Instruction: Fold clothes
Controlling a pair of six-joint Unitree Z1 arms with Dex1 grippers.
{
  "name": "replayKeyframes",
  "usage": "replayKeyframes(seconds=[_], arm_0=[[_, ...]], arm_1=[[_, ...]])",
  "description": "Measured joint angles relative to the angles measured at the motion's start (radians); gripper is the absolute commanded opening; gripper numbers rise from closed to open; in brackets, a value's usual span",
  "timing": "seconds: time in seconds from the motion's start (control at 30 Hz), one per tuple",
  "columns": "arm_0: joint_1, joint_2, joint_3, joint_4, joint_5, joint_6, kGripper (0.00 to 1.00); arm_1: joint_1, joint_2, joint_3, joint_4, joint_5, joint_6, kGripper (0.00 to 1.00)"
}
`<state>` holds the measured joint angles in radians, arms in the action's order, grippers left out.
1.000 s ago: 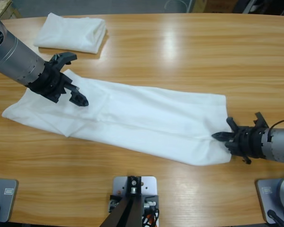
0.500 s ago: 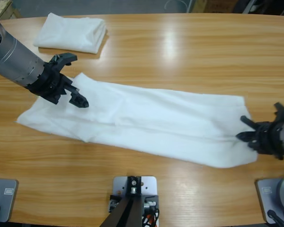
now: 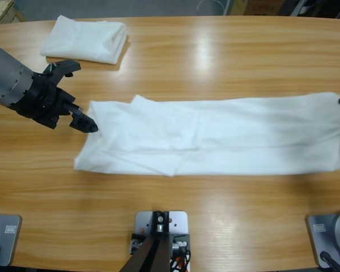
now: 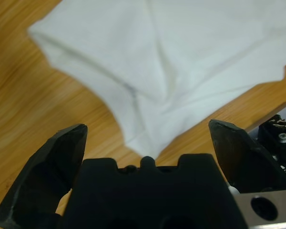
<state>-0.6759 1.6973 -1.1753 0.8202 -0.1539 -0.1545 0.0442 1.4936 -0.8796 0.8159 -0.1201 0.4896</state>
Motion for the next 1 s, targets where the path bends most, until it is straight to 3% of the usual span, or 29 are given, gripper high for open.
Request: replayKeyframes(seconds=[0.2,0.33,0.4,0.57,0.67,0.8,1.0], arm_0=[[0.0,-0.016,0.001,0.017,0.0,0.0,1.0],[0.0,-0.036,0.017,0.023,0.0,-0.007,1.0],[0.0,-0.046,0.025,0.023,0.001,-0.02,1.0],[-0.001,-0.083,0.034,0.024,0.016,-0.132,1.0],[0.0,-0.123,0.04,0.024,0.027,-0.161,1.0],[0.008,-0.172,0.071,0.024,0.035,-0.166,1.0],[0.032,-0.207,0.11,0.024,0.039,-0.166,1.0]], arm_1=[[-0.136,0.053,-0.108,0.047,-0.052,-0.114,0.0],[-0.139,0.043,-0.157,0.097,-0.053,-0.126,0.0],[-0.022,0.007,-0.206,0.155,-0.048,-0.116,0.0],[0.47,-0.013,-0.303,0.272,-0.053,0.095,0.0],[0.654,0.032,-0.368,0.284,-0.051,0.194,0.0],[0.775,0.141,-0.528,0.322,-0.042,0.23,0.0],[0.84,0.322,-0.798,0.406,-0.027,0.229,0.0]])
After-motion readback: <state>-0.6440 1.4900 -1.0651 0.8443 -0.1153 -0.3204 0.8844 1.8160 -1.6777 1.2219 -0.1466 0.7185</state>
